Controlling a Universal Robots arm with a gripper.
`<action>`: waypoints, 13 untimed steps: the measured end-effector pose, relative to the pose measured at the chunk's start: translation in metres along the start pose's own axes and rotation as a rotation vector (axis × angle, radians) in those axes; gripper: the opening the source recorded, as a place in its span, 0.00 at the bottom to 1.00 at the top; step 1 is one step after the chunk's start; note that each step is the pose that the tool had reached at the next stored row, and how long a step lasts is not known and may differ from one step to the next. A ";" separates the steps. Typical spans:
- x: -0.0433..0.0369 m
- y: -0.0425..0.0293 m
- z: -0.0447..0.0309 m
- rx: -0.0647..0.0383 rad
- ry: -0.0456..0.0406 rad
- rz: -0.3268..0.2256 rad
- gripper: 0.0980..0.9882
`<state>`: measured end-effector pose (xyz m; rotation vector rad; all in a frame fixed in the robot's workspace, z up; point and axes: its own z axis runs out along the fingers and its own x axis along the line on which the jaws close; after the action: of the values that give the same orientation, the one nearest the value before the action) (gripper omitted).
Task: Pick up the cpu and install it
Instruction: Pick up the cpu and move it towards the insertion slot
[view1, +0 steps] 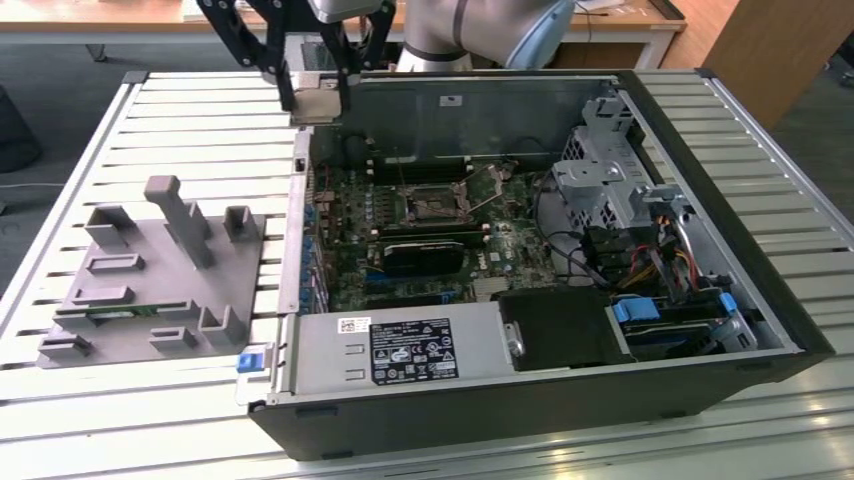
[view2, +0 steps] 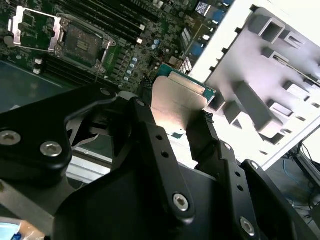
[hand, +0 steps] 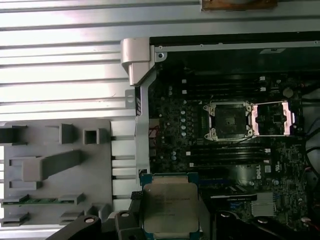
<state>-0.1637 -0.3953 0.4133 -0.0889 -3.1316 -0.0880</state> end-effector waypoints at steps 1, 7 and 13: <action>-0.0022 0.0020 0.0002 0.000 0.0001 0.000 0.48; -0.0170 0.0151 0.0017 0.000 0.0001 0.000 0.48; -0.0383 0.0275 0.0034 0.000 0.0001 0.000 0.48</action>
<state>-0.1240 -0.3699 0.4111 -0.0889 -3.1315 -0.0877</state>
